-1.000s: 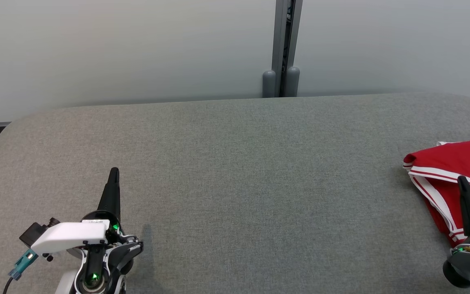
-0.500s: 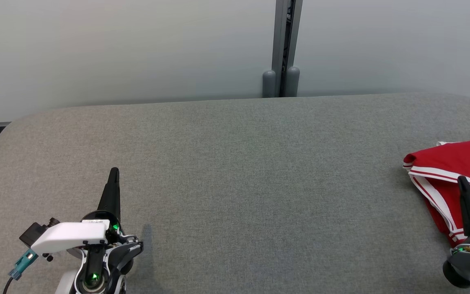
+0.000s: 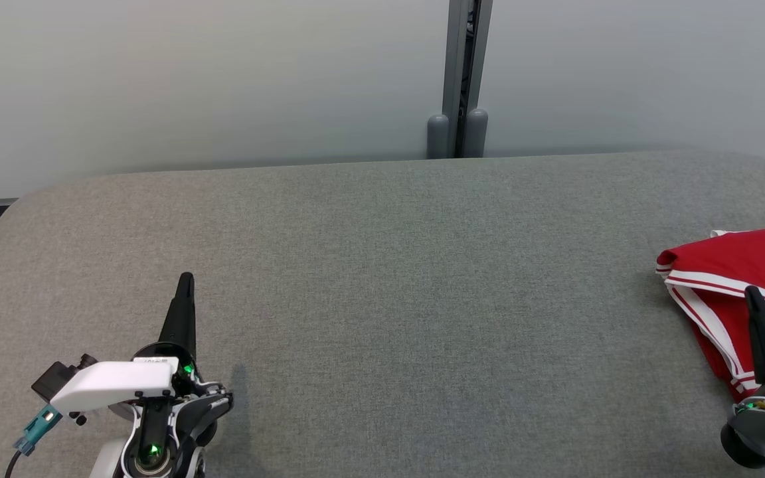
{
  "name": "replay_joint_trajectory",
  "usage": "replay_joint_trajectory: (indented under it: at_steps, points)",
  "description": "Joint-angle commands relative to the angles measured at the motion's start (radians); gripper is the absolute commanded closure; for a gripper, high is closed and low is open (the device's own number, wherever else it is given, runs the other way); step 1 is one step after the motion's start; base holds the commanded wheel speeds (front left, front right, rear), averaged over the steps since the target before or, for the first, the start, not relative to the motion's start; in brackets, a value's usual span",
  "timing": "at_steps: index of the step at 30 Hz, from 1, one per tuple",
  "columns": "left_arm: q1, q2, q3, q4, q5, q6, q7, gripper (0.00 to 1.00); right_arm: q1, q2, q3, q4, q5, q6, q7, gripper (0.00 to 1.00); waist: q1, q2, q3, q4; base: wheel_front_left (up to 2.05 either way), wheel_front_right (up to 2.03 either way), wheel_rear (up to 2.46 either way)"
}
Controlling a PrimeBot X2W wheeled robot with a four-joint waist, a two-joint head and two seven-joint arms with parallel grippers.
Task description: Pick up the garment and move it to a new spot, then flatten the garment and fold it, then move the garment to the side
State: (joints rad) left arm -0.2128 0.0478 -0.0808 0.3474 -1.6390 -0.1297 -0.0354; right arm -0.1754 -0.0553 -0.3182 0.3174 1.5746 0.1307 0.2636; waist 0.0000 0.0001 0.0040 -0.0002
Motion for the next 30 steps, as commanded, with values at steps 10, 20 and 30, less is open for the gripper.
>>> replay_joint_trajectory:
  at_steps: [10, 20, 30]
  points:
    - [-0.015, 0.002, 0.004, 0.000, -0.007, -0.005, 0.002, 1.00, -0.008, -0.001, -0.005, 0.003, -0.001, 0.000, 0.003, 1.00, 0.0000, -0.0001, 0.000, 0.000, 0.00, 0.00, 0.00]
    - [-0.015, 0.002, 0.003, 0.000, -0.008, -0.005, 0.002, 1.00, -0.009, 0.000, -0.005, 0.003, -0.002, 0.000, 0.003, 1.00, 0.0000, -0.0001, 0.000, 0.000, 0.00, 0.00, 0.00]
    - [-0.015, 0.002, 0.003, 0.000, -0.008, -0.005, 0.002, 1.00, -0.009, 0.000, -0.006, 0.003, -0.002, 0.000, 0.004, 1.00, 0.0000, -0.0001, 0.000, 0.000, 0.00, 0.00, 0.00]
